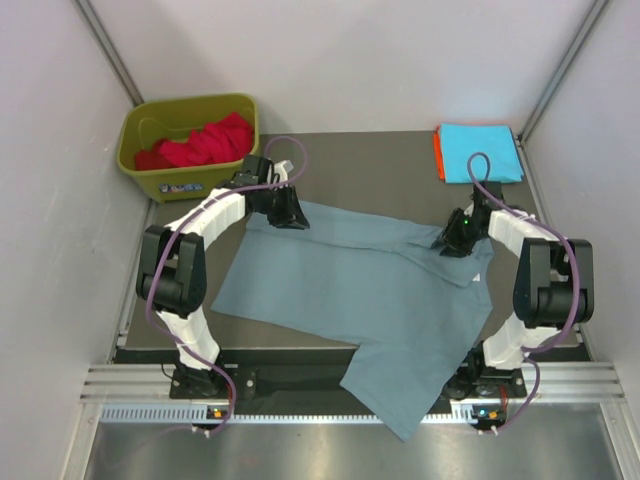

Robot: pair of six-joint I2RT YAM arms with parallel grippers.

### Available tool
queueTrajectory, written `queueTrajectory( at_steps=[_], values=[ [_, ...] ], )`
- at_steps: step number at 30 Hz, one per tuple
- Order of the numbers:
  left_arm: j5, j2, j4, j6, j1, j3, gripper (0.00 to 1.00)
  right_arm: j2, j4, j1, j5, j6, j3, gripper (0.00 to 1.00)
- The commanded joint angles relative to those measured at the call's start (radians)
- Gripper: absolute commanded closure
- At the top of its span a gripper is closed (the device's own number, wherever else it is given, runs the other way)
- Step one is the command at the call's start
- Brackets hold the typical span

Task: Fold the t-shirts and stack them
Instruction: Fold the tshirt

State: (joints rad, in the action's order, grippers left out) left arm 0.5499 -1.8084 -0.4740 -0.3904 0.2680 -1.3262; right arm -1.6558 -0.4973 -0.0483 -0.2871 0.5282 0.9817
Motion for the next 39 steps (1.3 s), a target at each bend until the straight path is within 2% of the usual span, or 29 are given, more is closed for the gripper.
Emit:
queueTrajectory(
  at_steps=[1,9,13,14,15,20,21,22,25,30,38,39],
  values=[
    [0.024,0.05,0.012,0.016,-0.006,-0.019,0.75,0.016,0.051,-0.009,-0.041,0.0,0.017,0.64],
    [0.028,0.047,0.014,0.004,-0.006,-0.024,0.75,0.019,0.12,-0.018,-0.095,0.003,0.003,0.62],
    [0.035,0.044,0.02,-0.004,-0.006,-0.027,0.75,-0.004,0.128,-0.018,-0.113,0.0,-0.003,0.65],
    [0.033,0.044,0.02,-0.005,-0.006,-0.027,0.75,-0.002,0.128,-0.018,-0.113,-0.002,-0.003,0.67],
    [0.033,0.044,0.021,-0.007,-0.006,-0.028,0.75,0.005,0.121,-0.018,-0.116,-0.002,-0.002,0.75],
    [0.031,0.05,0.028,-0.013,-0.006,-0.013,0.75,0.051,0.071,-0.021,-0.152,0.022,-0.012,0.88],
    [0.03,0.05,0.028,-0.013,-0.006,-0.01,0.75,0.059,0.051,-0.021,-0.159,0.038,-0.021,0.96],
    [0.031,0.049,0.029,-0.015,-0.006,-0.005,0.75,0.062,0.043,-0.021,-0.17,0.047,-0.031,1.0],
    [0.035,0.047,0.028,-0.013,-0.006,-0.002,0.75,0.099,0.04,-0.015,-0.231,0.117,-0.086,1.0],
    [0.039,0.046,0.044,-0.024,-0.004,0.01,0.75,0.217,0.045,0.018,-0.247,0.26,-0.176,1.0],
    [0.068,0.072,0.092,-0.048,0.0,0.1,0.75,0.28,-0.029,0.041,-0.228,0.331,-0.202,1.0],
    [0.068,0.078,0.091,-0.047,0.0,0.105,0.75,0.287,-0.024,0.076,-0.228,0.363,-0.212,1.0]
  ],
)
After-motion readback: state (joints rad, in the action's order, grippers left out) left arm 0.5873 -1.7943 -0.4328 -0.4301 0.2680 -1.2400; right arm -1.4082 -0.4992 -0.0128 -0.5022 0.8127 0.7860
